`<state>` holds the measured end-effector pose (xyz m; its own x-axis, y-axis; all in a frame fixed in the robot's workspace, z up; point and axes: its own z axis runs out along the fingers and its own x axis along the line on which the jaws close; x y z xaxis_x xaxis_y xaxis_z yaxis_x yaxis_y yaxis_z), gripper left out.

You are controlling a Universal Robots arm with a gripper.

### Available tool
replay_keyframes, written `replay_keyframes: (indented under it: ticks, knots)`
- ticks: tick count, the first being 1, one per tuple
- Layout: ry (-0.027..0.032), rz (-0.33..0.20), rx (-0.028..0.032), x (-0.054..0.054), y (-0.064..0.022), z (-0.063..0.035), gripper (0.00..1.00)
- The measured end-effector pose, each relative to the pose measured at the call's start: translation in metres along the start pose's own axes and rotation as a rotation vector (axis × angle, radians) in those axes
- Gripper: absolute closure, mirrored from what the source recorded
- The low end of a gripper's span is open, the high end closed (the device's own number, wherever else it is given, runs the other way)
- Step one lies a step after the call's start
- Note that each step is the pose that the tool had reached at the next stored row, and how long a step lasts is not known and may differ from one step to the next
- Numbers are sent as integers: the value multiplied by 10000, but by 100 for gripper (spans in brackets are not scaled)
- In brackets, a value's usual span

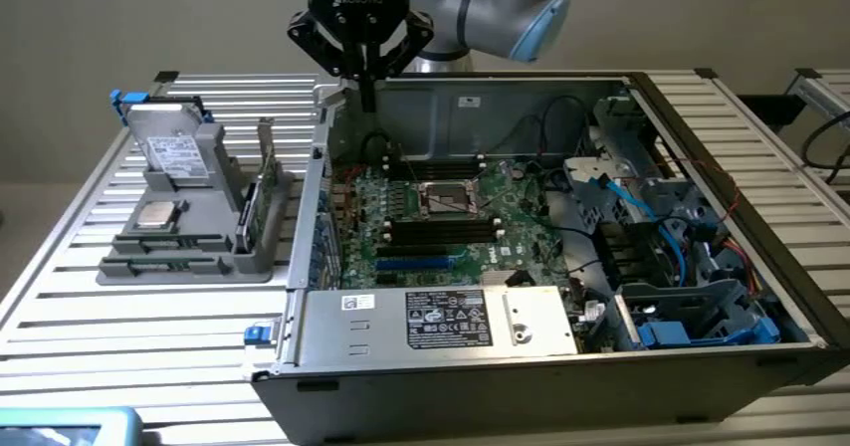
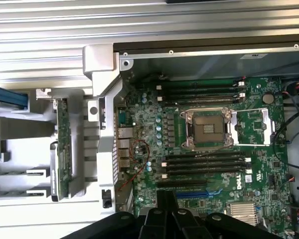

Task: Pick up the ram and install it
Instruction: 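Reach for the ram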

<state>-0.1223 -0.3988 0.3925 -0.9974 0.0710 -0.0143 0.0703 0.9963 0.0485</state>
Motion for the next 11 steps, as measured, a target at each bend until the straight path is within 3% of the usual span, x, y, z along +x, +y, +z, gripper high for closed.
replay_keyframes:
  ticks: [11]
  knots:
    - [0, 2, 1, 469, -37, 9, 89]
